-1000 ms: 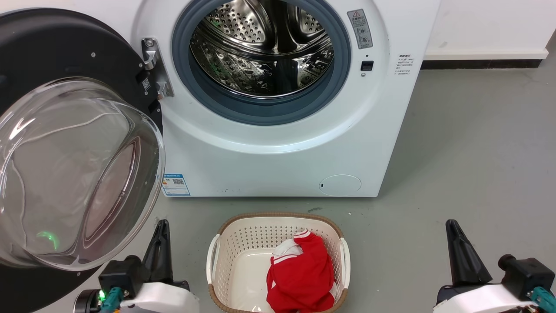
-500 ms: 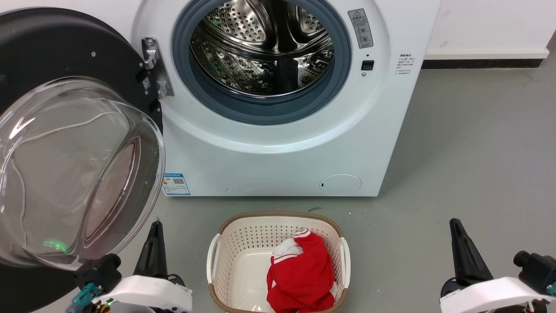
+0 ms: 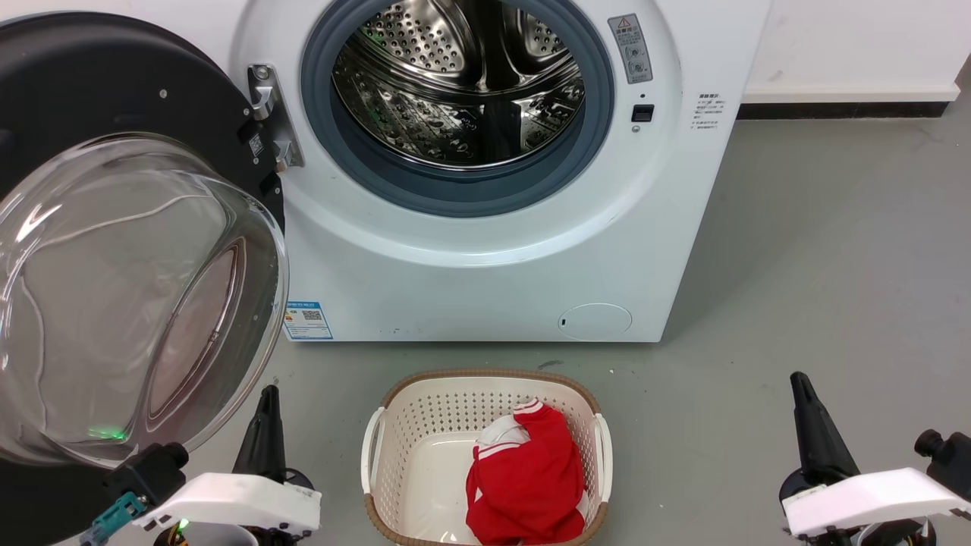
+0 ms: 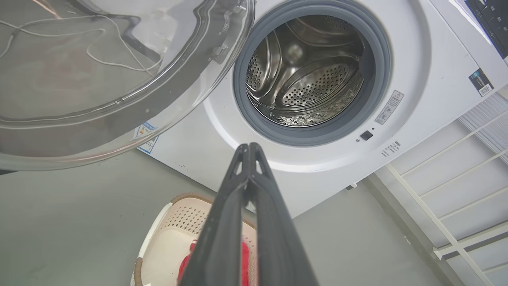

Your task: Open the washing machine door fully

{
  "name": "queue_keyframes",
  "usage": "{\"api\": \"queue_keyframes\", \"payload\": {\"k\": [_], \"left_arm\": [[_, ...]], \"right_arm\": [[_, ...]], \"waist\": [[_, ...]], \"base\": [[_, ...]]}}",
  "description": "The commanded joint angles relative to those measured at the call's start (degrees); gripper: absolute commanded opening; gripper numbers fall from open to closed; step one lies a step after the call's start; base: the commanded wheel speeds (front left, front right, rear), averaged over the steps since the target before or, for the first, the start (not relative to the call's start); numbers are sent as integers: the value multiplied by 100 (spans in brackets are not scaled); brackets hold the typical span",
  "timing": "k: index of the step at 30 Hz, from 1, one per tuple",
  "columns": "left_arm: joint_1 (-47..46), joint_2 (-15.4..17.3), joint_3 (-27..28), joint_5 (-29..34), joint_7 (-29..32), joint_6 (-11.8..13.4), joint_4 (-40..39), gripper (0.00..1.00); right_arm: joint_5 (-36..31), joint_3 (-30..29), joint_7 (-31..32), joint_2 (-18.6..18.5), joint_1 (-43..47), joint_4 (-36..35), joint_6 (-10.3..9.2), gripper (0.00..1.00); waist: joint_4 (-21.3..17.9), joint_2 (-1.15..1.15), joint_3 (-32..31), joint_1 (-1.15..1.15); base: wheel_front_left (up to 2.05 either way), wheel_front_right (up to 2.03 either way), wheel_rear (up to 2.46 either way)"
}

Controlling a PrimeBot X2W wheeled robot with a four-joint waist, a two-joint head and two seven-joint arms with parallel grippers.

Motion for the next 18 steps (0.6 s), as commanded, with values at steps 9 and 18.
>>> {"api": "queue_keyframes", "payload": {"k": [9,18], "left_arm": [[-228,8,89,-852,203,-102,15,0],[-277,4,153,-1523,365,-164,78,0]], "right_arm": [[861,-42,150,-62,-248,53,0,0],[1524,-79,275,-70,-329,145,0,0]], "waist": [[6,0,6,0],[11,0,11,0]], "base": [[0,0,0],[0,0,0]]}}
